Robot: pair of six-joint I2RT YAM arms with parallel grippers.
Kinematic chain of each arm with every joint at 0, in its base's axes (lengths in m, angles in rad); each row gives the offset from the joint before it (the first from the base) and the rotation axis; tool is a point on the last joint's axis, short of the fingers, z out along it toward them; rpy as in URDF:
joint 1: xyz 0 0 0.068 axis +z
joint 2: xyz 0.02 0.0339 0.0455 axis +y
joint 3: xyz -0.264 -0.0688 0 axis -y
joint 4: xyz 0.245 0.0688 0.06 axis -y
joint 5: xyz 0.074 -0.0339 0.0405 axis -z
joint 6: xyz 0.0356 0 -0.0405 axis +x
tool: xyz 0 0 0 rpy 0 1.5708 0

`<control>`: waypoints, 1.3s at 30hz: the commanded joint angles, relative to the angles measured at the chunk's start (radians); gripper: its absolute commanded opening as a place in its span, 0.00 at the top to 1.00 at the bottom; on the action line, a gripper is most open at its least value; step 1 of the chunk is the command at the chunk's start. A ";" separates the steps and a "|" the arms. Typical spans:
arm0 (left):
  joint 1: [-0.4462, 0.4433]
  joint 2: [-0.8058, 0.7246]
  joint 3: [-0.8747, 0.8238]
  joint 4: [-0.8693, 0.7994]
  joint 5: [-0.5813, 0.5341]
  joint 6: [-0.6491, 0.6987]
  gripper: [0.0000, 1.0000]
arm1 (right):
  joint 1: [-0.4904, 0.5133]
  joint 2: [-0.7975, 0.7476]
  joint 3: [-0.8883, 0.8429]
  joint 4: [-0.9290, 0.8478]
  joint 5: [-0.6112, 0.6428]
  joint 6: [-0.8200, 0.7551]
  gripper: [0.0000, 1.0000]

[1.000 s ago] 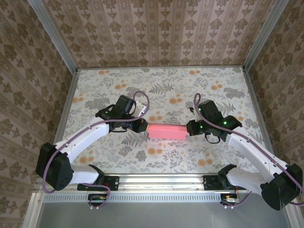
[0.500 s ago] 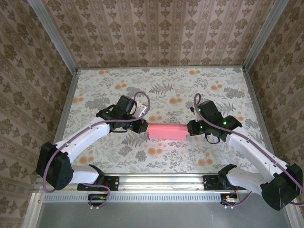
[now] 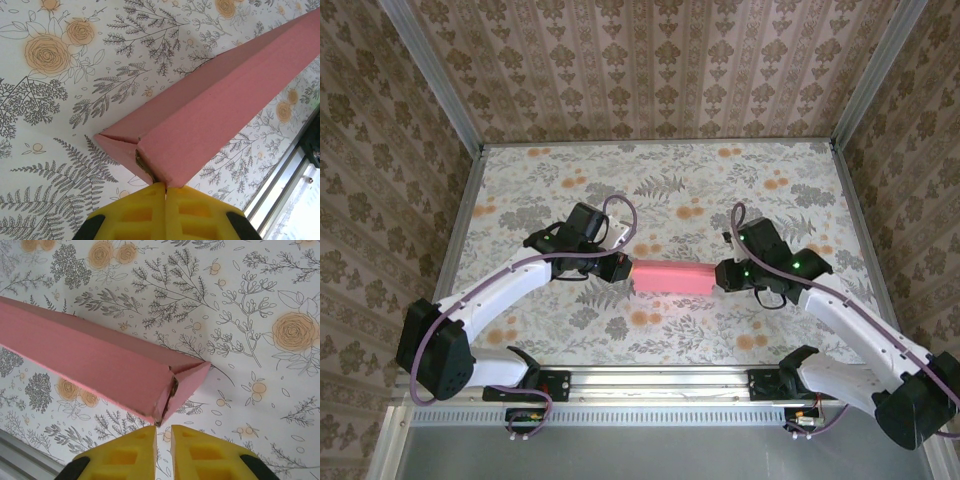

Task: Fold the paper box

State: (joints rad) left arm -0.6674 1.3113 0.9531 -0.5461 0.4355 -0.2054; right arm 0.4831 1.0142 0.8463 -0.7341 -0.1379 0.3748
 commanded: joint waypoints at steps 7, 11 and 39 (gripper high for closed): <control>-0.008 0.025 -0.019 -0.056 -0.025 0.023 1.00 | -0.009 -0.028 0.127 -0.048 -0.003 0.009 0.82; -0.010 0.025 -0.019 -0.058 -0.024 0.023 1.00 | -0.009 0.028 0.129 0.023 -0.048 0.019 0.89; 0.069 -0.095 0.028 0.002 0.311 -0.092 0.86 | -0.005 0.023 -0.132 0.225 -0.085 0.078 0.93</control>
State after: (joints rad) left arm -0.6086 1.2335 0.9543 -0.5613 0.6239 -0.2729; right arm 0.4793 1.0397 0.7574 -0.4957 -0.2333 0.4343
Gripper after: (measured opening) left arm 0.135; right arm 0.074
